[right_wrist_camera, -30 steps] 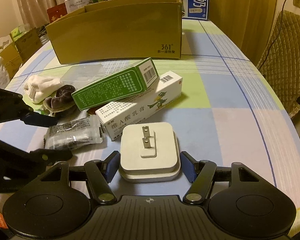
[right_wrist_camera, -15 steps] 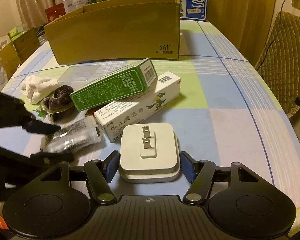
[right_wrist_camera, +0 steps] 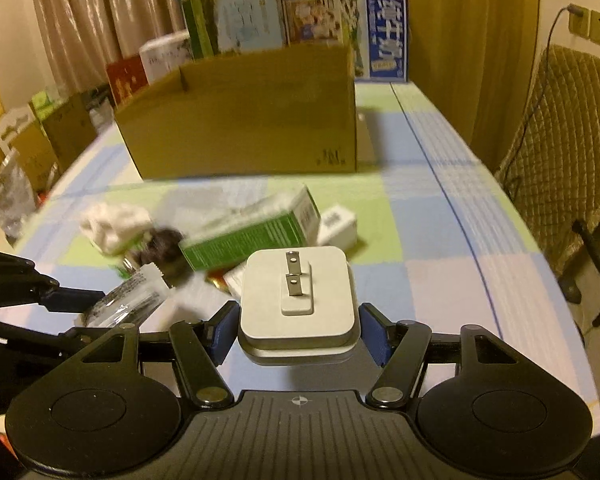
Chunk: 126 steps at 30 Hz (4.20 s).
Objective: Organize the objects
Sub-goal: 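Carry both items over the cardboard box and open both tools to drop them, then withdraw both tools from the box back toward the table items, then grasp the long white medicine box with the right tool while the left tool grasps the brown scrunchie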
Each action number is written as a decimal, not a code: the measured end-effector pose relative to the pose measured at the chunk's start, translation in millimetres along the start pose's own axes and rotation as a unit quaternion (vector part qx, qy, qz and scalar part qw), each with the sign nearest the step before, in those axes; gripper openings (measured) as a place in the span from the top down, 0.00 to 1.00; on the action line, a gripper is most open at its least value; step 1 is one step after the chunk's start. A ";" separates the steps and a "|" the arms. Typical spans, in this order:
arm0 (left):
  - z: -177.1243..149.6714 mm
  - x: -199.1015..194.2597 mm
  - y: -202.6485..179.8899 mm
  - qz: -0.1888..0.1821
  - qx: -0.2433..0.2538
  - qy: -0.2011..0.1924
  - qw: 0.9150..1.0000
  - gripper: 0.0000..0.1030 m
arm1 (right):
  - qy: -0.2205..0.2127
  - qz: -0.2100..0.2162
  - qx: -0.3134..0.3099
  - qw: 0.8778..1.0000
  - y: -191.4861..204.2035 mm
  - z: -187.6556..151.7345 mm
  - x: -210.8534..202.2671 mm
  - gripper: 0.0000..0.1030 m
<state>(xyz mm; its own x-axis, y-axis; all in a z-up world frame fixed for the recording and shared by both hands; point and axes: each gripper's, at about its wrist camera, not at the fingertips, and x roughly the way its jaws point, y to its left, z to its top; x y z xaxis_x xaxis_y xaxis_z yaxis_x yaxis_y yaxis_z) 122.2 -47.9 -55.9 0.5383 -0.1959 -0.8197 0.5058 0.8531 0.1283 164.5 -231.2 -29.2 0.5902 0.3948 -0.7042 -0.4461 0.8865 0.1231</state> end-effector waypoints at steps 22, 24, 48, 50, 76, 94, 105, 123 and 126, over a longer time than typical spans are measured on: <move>200.0 3.3 152.7 0.065 -0.098 -0.098 0.988 0.71 | -0.037 0.035 -0.059 0.997 -1.3 223.9 85.8 0.40; 209.2 21.8 163.7 0.066 -0.101 -0.091 0.989 0.71 | -0.022 0.039 -0.056 0.997 -5.8 232.4 109.6 0.40; 206.2 87.0 201.9 0.070 -0.151 -0.077 0.983 0.63 | -0.004 0.044 -0.004 0.999 -32.4 253.8 177.8 0.16; 197.0 66.8 200.3 0.072 -0.163 -0.088 0.980 0.60 | -0.015 0.048 0.003 0.999 -32.8 251.7 158.3 0.16; 14.3 -44.7 90.1 0.106 -0.183 -0.126 0.969 0.06 | -0.050 0.033 0.006 0.998 -9.6 46.9 -4.0 0.02; -1.9 1.3 88.4 0.114 -0.164 -0.090 0.976 0.05 | 0.025 0.027 -0.015 0.999 12.5 18.0 75.4 0.09; -6.0 12.5 86.0 0.078 -0.160 -0.078 0.981 0.05 | 0.057 0.015 -0.008 0.998 6.1 21.7 104.5 0.43; 13.6 41.0 54.2 0.065 -0.092 -0.082 0.990 0.24 | 0.065 -0.026 -0.011 0.998 -18.2 8.3 70.5 0.75; 17.9 55.2 51.1 0.070 -0.073 -0.074 0.992 0.34 | 0.059 -0.027 -0.008 0.998 -21.5 9.6 70.8 0.55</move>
<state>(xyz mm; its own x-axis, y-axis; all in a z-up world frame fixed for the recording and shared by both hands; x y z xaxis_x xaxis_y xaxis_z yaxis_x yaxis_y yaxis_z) 189.8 -23.8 -84.6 0.6957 -0.1302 -0.7065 0.3215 0.9359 0.1441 222.3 -220.0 -75.0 0.5310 0.3155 -0.7865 -0.4268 0.9013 0.0734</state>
